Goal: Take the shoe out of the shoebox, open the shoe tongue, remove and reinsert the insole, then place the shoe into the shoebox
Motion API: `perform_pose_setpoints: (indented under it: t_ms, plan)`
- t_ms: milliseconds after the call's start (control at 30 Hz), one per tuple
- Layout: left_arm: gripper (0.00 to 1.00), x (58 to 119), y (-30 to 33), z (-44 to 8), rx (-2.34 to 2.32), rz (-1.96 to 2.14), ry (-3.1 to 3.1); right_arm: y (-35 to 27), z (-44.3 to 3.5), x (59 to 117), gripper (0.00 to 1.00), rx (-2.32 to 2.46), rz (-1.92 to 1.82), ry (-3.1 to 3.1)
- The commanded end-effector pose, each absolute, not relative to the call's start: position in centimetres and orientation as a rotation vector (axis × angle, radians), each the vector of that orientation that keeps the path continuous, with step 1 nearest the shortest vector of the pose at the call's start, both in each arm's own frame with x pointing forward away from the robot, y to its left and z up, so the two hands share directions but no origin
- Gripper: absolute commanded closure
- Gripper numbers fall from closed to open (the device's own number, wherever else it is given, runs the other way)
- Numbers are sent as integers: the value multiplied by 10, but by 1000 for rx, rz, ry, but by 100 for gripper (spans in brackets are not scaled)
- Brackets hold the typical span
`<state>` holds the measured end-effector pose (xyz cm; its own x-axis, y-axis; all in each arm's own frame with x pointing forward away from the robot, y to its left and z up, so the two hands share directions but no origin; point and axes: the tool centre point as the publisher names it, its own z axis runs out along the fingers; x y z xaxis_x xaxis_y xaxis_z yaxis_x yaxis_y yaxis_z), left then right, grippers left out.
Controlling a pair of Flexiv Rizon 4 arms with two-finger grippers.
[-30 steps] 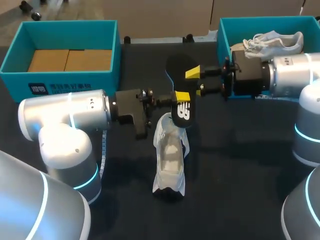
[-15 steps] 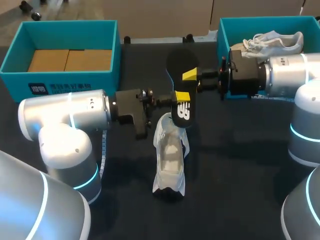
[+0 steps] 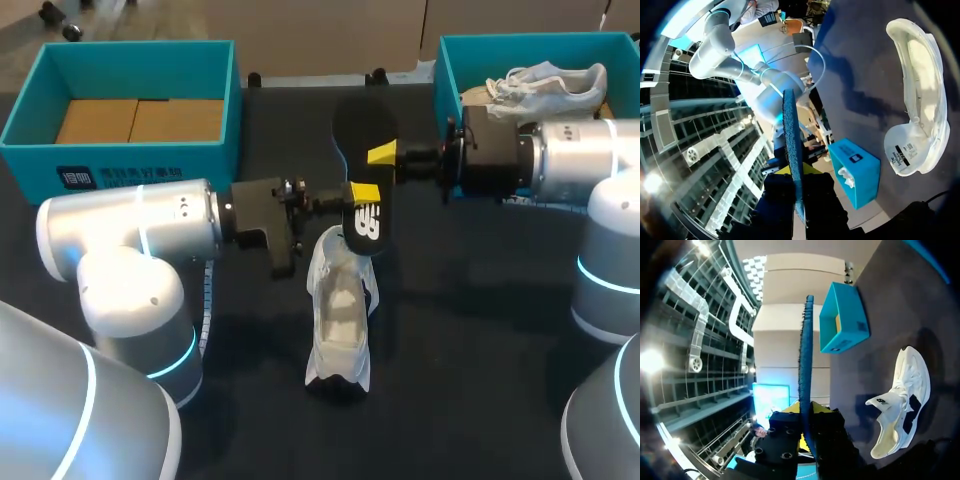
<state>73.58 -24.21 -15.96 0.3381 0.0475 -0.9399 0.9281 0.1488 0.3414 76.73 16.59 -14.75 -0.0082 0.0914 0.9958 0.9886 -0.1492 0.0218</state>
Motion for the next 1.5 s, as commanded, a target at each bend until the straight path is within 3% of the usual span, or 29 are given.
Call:
perform_pose_setpoints:
  t_ms: [33, 133, 167, 200, 233, 800, 1300, 1500]
  plan:
    - [100, 736, -245, -160, 1256, -829, 1036, 167, -148, 765, 100, -1386, -1300, -1206]
    - [100, 736, -245, -160, 1256, -829, 1036, 166, -148, 765, 100, -1385, -1301, -1205]
    - [79, 736, -245, -160, 1256, -829, 1036, 166, -148, 765, 100, -1384, -1301, -1205]
    - [26, 735, -243, -158, 1254, -832, 1038, 166, -148, 765, 100, -1383, -1301, -1205]
    - [0, 733, -241, -157, 1252, -838, 1046, 166, -149, 766, 100, -1383, -1300, -1205]
    - [0, 743, -157, -138, 1428, -805, 1311, 152, -182, 756, 100, -1398, -1290, -1189]
    - [0, 743, -157, -138, 1428, -805, 1311, 154, -198, 751, 100, -1370, -1336, -1158]
    - [0, 793, -162, -100, 1556, -668, 1519, 154, -198, 751, 100, -1370, -1336, -1158]
